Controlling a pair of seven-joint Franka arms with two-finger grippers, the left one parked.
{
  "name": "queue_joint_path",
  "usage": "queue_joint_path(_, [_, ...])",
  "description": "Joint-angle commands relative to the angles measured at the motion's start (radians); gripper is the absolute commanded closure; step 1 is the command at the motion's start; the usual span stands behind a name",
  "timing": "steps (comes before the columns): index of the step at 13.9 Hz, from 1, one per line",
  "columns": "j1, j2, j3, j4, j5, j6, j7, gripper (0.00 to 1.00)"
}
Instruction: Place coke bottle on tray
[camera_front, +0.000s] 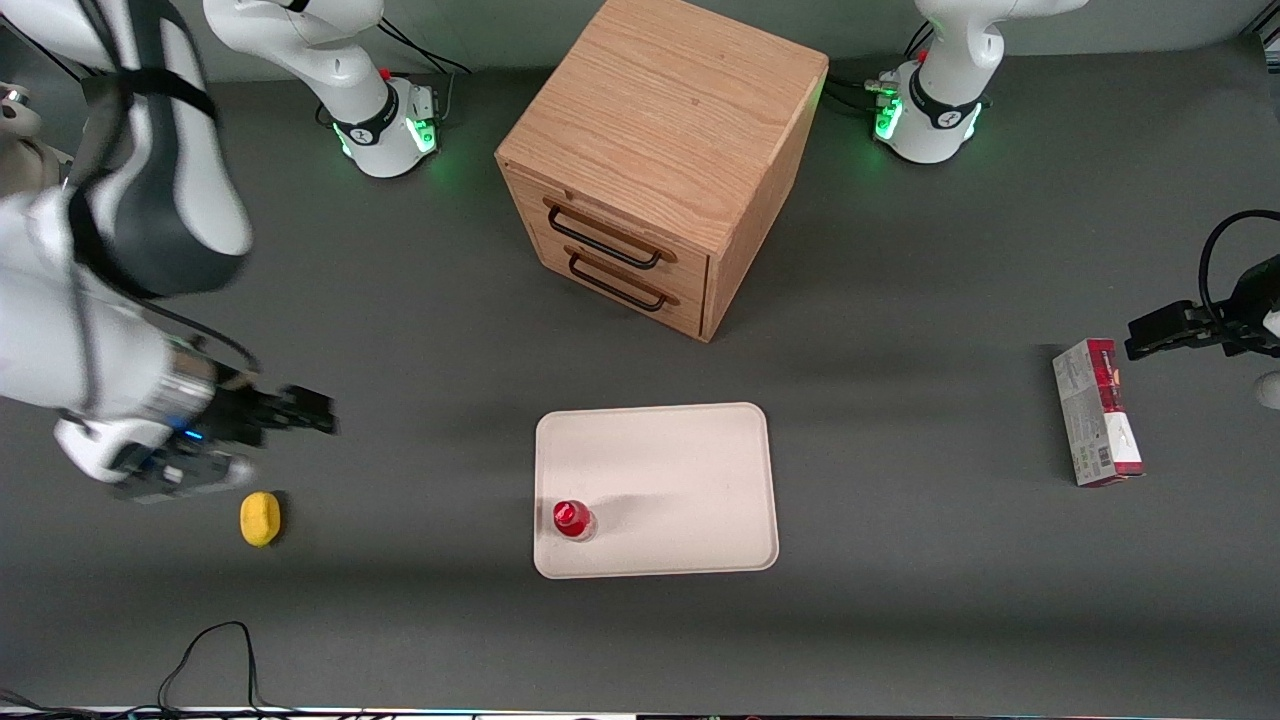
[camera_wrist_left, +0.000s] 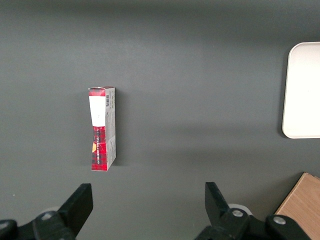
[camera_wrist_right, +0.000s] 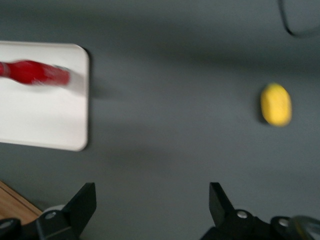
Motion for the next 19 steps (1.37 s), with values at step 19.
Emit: queue_joint_path(19, [0.032, -0.199, -0.053, -0.137, -0.207, -0.038, 0.011, 0.0])
